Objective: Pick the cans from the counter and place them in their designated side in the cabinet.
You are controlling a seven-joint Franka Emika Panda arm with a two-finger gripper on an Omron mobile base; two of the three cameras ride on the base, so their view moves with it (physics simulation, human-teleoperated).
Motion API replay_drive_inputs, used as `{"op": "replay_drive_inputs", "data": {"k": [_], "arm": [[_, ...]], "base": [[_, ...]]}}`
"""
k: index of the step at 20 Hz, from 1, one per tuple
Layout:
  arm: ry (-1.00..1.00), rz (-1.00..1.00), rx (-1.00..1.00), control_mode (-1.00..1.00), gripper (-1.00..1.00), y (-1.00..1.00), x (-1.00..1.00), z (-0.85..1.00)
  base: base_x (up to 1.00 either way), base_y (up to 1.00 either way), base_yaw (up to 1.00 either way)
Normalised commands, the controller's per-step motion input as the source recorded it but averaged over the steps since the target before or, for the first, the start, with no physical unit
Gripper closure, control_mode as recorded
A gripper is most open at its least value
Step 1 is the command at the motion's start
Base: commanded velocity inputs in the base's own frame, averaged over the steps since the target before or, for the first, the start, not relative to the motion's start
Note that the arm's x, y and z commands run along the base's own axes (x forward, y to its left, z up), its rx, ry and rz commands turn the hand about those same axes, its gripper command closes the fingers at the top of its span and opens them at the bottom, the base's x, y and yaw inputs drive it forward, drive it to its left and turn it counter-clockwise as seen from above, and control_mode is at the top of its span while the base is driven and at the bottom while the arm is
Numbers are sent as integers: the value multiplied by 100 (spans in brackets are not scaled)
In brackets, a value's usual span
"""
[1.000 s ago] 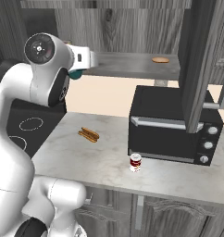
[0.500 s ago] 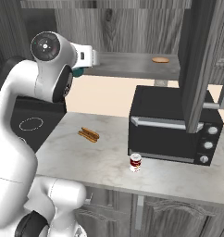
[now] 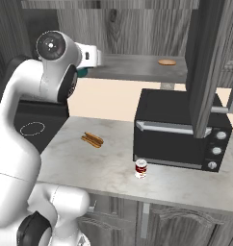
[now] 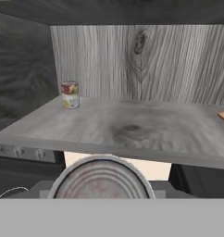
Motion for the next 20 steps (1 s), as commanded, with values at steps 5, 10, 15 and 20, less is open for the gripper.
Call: {"op": "replay_drive_inputs", "data": {"k": [5,10,15,20], "arm": [[0,0,1,-100,100,7,22,0],[0,0,1,-100,100,5,19,0],[0,1,2,-100,100,8,21,0],[0,1,2,-100,100,9,20,0]], "base": [[0,0,0],[0,0,0],[0,0,0],[0,0,0]]}}
